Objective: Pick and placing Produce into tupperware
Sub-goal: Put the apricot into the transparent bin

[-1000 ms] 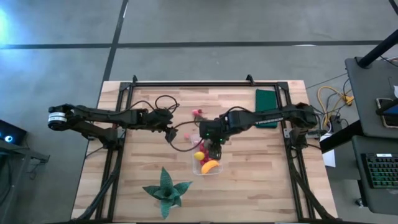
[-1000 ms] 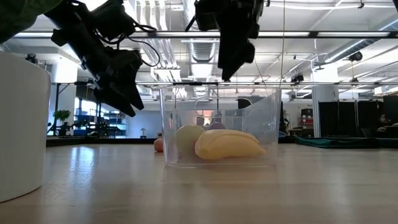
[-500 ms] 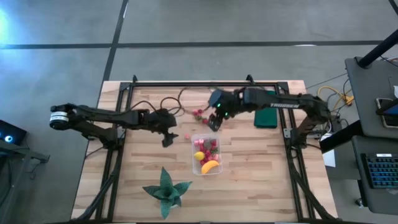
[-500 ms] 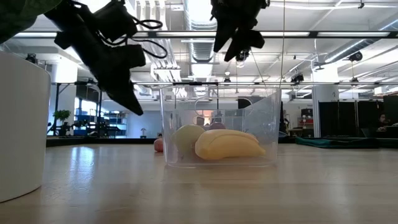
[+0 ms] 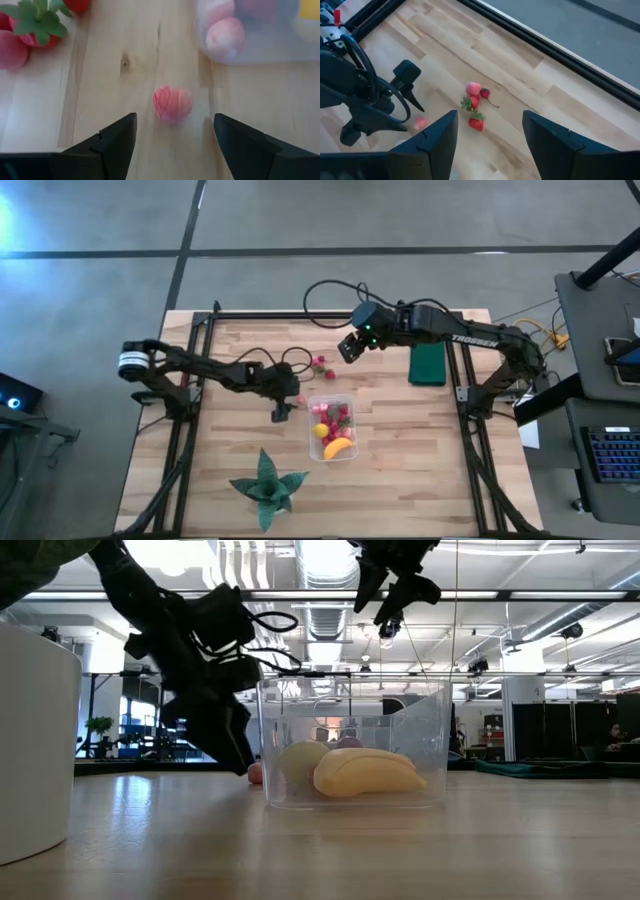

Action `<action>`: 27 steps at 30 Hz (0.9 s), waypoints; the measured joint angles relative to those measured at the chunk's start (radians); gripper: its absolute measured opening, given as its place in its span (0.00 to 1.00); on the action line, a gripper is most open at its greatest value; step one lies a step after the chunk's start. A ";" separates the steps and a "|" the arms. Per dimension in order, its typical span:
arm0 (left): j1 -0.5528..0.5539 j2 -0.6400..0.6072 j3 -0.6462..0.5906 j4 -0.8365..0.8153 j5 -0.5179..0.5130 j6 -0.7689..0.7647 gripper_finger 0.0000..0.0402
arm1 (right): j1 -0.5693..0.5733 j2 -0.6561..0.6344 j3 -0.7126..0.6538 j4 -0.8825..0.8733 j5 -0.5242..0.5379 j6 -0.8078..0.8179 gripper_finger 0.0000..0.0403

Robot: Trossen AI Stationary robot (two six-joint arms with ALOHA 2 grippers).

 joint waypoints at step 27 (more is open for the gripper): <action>0.000 0.065 0.022 0.064 0.006 -0.027 0.33 | -0.027 0.011 -0.013 -0.002 0.008 -0.064 0.53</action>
